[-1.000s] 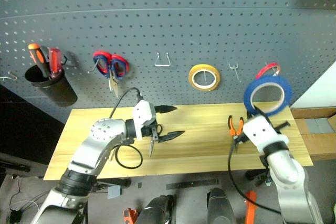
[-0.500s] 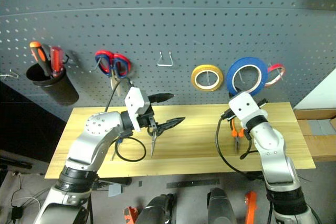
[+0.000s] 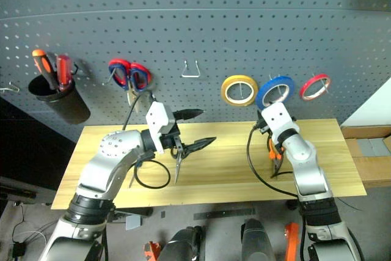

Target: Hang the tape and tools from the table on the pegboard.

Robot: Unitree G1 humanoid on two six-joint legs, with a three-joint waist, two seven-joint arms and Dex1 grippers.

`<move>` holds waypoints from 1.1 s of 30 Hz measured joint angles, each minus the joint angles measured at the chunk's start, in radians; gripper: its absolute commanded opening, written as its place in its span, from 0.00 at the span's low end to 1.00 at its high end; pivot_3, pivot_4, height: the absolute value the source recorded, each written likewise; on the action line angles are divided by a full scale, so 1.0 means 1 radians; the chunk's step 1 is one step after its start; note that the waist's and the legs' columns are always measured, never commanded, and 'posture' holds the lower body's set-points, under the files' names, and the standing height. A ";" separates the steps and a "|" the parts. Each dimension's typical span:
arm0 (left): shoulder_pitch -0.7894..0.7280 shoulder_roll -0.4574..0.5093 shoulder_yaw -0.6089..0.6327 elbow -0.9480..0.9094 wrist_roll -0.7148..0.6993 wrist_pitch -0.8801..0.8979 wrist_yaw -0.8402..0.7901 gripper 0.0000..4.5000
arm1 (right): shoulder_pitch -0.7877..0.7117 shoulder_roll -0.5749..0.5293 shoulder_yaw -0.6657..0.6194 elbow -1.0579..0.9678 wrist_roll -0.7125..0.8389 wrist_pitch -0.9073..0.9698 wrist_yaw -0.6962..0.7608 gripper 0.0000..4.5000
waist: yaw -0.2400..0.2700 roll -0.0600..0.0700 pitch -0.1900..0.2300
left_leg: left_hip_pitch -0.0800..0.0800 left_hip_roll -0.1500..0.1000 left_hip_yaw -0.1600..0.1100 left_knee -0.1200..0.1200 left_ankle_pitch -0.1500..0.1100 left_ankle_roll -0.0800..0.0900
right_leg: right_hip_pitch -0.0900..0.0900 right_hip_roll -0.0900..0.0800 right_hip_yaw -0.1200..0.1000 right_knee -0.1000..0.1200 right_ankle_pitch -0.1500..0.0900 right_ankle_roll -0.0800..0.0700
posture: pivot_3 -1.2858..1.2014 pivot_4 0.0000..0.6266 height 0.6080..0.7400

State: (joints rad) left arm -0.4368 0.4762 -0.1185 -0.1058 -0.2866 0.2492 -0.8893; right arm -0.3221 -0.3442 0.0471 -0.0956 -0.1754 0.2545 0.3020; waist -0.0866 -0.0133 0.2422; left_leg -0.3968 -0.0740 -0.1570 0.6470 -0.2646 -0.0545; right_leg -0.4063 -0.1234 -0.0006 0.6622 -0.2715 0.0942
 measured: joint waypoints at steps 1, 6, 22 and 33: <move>0.001 0.010 0.001 0.016 0.008 -0.003 -0.001 1.00 | 0.028 0.005 0.007 -0.024 0.000 0.018 -0.001 0.76 | 0.000 0.000 0.000 | 0.000 0.000 0.000 0.000 0.000 0.000 | 0.000 0.000 0.000 0.000 0.000 0.000 | 0.46 0.40 1.00; 0.012 0.067 0.001 0.101 0.039 -0.039 -0.041 1.00 | 0.194 0.114 0.020 -0.136 0.028 0.191 -0.024 1.00 | -0.003 0.000 0.000 | 0.001 0.000 0.000 0.000 0.000 0.000 | -0.001 0.000 0.002 0.001 0.000 0.000 | 0.46 0.41 1.00; -0.005 0.124 -0.041 0.231 0.090 -0.083 -0.187 1.00 | -0.109 0.274 -0.186 0.106 0.062 0.696 -0.292 1.00 | -0.014 0.000 0.000 | 0.003 0.000 0.007 -0.002 -0.001 0.002 | -0.004 0.001 0.009 0.002 0.000 0.000 | 0.45 0.42 1.00; -0.009 0.112 -0.043 0.231 0.097 -0.083 -0.191 1.00 | -0.181 0.278 -0.195 0.344 0.116 0.661 -0.322 1.00 | -0.033 0.000 0.000 | 0.003 0.000 0.011 -0.001 -0.002 0.004 | -0.005 0.001 0.012 0.004 0.000 0.000 | 0.46 0.42 1.00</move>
State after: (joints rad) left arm -0.4460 0.5885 -0.1613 0.1253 -0.1893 0.1663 -1.0804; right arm -0.5029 -0.0659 -0.1481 0.2484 -0.0590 0.9153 -0.0204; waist -0.1198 -0.0132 0.2423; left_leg -0.3934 -0.0736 -0.1460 0.6457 -0.2667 -0.0508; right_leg -0.4109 -0.1226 0.0114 0.6657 -0.2712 0.0941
